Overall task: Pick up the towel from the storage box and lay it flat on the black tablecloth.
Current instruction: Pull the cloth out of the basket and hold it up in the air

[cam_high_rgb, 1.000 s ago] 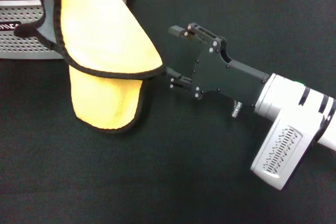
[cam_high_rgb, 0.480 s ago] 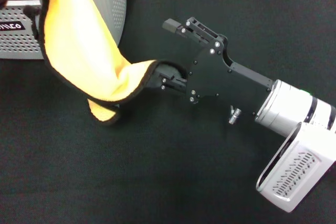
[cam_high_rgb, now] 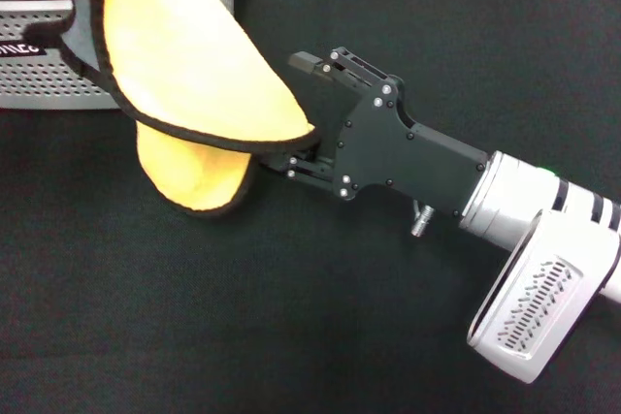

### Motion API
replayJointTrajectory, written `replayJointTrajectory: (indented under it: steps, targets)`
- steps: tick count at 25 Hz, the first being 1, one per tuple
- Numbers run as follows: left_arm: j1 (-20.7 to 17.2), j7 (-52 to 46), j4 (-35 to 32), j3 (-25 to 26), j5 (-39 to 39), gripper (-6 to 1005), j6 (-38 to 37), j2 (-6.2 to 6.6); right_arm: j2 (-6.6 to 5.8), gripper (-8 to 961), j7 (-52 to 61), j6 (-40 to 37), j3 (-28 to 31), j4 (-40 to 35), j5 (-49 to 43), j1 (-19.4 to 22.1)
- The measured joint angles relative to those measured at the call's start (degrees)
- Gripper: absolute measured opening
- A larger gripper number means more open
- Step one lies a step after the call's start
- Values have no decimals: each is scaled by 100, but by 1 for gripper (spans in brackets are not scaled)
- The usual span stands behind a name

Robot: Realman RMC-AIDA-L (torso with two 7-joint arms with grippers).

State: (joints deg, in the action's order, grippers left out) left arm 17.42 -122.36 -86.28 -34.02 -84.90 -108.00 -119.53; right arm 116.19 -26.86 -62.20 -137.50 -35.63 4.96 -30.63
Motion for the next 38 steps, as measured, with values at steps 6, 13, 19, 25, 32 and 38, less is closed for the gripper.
replayJointTrajectory:
  steps: [6,13,19,25,32,38]
  targets:
    - [4,45,103,1,-26,4,0,-8,0,720,53,-477,-92,-142,-1,18]
    - [-9,93,118,1,-166,3,-1,-4,0,696,9,-857,-96,-209,-16,74]
    - [45,108,194,0,-272,3,-1,-13,0,665,-118,-967,25,-249,-8,87]
    - [30,124,221,1,-393,3,-1,-16,0,596,-331,-1189,136,-333,8,133]
    - [222,169,488,0,-407,4,48,-17,0,584,-319,-925,-21,-379,12,-159]
    - [342,230,706,0,-431,4,61,-17,0,551,-324,-624,-207,-542,50,-295]
